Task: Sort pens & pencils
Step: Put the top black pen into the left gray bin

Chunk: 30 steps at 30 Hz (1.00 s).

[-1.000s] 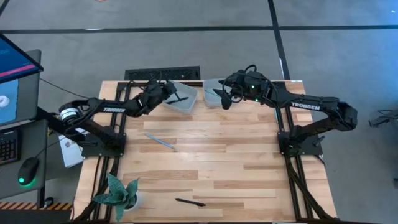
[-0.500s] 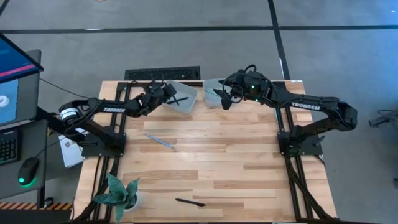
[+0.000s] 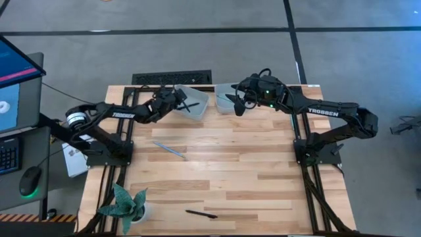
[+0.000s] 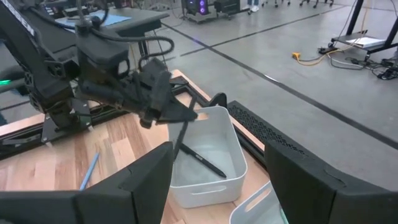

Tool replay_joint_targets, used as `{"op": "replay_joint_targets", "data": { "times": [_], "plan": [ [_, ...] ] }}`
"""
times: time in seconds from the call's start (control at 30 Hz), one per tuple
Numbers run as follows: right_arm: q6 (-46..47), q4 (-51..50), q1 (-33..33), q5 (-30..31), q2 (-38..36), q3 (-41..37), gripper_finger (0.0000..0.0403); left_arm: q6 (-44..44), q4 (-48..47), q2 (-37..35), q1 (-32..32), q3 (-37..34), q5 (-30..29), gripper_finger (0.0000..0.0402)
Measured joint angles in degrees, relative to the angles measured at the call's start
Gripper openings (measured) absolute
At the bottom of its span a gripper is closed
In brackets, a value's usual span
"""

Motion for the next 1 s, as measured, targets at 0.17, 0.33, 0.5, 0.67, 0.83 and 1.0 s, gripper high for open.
{"op": "replay_joint_targets", "data": {
  "times": [0.17, 0.33, 0.5, 0.67, 0.83, 1.0],
  "plan": [
    [0.0, -0.1, 0.0, 0.0, 0.0, 0.0, 0.0276, 0.4, 5.0, 8.8, -1.3, 5.4, 2.8, 0.0041],
    [0.0, -1.4, 0.0, 0.0, 0.0, 0.0, 0.0276, 0.1, 5.4, 13.8, -1.1, 9.4, 5.0, 0.0041],
    [0.0, -1.8, 0.0, 0.0, 0.0, 0.0, 0.0276, -0.7, 5.1, 14.7, -1.1, 9.8, 6.3, 0.0041],
    [0.0, -1.8, 0.0, 0.0, 0.0, 0.0, 0.0276, -4.6, 5.2, 14.7, -0.9, 9.8, 4.7, 0.0041],
    [0.0, -1.7, 0.0, 0.0, 0.0, 0.0, 0.0276, -6.2, 5.2, 14.7, -0.9, 9.8, 4.4, 0.0041],
    [0.0, -1.7, 0.0, 0.0, 0.0, 0.0, 0.0276, -7.7, 5.4, 14.7, -0.9, 9.8, 3.6, 0.0041]
  ]
}}
